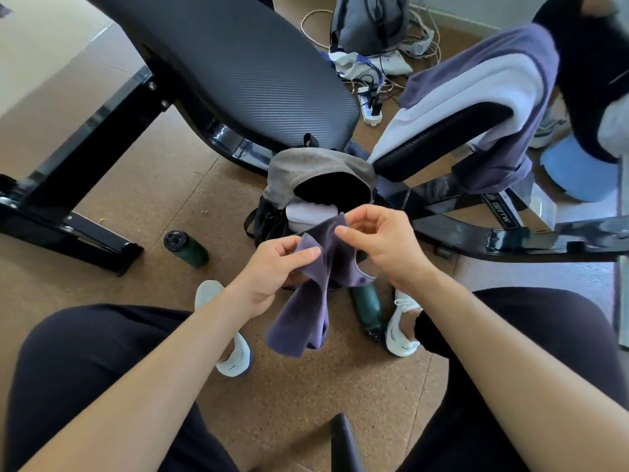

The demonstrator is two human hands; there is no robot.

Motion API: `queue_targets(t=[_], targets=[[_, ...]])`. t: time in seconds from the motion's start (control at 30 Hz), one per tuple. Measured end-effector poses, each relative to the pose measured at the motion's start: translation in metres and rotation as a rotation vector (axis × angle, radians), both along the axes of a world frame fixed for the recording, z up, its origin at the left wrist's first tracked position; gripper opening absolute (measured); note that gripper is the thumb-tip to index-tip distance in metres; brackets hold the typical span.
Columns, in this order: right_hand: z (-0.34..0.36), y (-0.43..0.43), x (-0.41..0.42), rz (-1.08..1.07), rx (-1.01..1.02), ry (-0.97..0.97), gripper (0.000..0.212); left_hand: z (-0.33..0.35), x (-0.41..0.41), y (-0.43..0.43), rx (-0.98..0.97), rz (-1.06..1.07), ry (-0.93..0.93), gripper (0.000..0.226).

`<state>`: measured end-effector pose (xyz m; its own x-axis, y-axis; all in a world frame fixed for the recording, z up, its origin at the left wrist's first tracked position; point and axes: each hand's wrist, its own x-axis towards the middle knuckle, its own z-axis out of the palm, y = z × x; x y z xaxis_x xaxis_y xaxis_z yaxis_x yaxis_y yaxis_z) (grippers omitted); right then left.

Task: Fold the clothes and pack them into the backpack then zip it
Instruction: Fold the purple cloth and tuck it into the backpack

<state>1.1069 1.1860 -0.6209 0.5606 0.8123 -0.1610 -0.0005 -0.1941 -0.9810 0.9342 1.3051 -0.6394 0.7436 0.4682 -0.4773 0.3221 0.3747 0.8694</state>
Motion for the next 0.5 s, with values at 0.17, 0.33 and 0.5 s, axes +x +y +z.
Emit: queue_targets(t=[0.17,0.33,0.5], targets=[[0.005,-0.002,-0.018,0.13,0.032,-0.26,0.015,0.008,0.002,-0.003,-0.217,0.052,0.055,0.015],[0.001,-0.002,-0.021,0.245,0.046,-0.527,0.014,0.013,0.004,-0.001,-0.34,0.101,0.08,0.022],[0.003,-0.002,-0.022,0.329,0.031,-0.698,0.02,0.018,0.002,-0.002,-0.425,0.119,0.084,0.024]])
